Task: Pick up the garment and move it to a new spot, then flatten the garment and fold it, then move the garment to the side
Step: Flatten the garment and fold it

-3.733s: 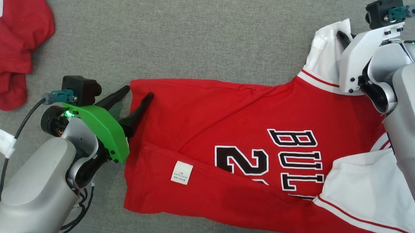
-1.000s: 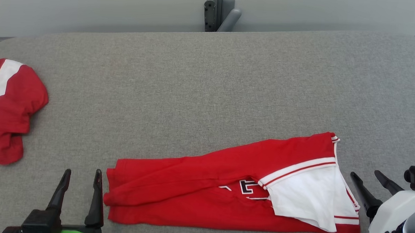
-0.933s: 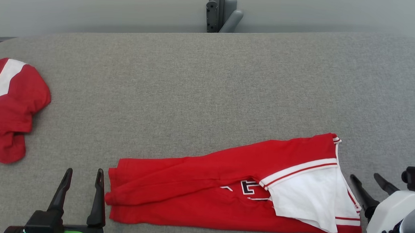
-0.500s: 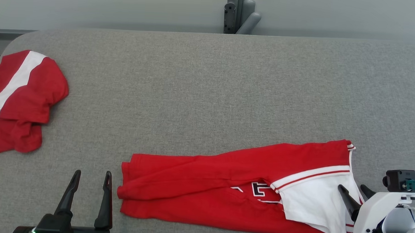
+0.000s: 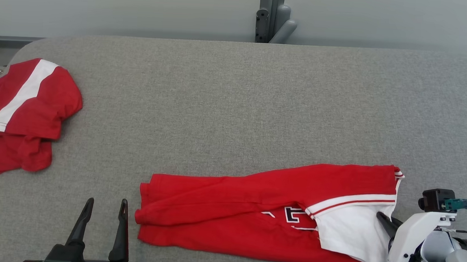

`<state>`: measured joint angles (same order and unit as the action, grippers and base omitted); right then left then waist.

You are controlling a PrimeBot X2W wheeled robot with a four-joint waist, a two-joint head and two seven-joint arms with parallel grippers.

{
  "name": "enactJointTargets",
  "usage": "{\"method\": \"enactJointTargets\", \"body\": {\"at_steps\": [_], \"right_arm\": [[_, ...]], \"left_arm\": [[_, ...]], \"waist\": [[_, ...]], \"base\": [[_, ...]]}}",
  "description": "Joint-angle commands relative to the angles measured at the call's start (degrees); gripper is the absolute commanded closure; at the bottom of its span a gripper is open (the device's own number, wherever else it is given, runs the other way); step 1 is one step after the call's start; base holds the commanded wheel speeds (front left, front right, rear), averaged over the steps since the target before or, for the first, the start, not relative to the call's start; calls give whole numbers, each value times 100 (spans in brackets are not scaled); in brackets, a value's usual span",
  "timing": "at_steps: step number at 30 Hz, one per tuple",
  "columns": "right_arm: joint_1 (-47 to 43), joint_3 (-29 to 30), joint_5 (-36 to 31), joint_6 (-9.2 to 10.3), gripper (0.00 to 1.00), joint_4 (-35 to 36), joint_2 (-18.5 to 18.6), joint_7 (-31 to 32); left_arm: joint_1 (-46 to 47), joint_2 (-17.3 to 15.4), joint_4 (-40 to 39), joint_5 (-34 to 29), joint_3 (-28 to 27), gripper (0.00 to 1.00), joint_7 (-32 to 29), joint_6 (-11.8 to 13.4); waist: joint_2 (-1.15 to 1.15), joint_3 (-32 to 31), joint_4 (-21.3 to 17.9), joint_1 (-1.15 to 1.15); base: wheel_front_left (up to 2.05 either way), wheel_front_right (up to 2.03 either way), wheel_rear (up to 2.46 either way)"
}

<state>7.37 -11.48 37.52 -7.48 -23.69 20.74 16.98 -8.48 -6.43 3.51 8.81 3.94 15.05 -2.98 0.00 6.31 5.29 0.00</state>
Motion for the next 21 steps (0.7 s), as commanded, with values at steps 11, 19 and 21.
{"method": "enactJointTargets", "body": {"at_steps": [11,19,21], "right_arm": [[-94,318,1036,4,100,-94,771,25],[-262,1336,1247,4,100,-362,1696,426],[-315,1680,1188,3,100,-420,1868,491]], "left_arm": [[-173,144,150,-189,-340,0,16,-216],[-97,119,281,-277,-523,0,16,-320],[-51,125,295,-293,-545,0,16,-348]], "waist": [[0,-100,-211,0],[0,50,-405,0],[0,72,-426,0]], "base": [[0,0,0],[0,0,0],[0,0,0]]}}
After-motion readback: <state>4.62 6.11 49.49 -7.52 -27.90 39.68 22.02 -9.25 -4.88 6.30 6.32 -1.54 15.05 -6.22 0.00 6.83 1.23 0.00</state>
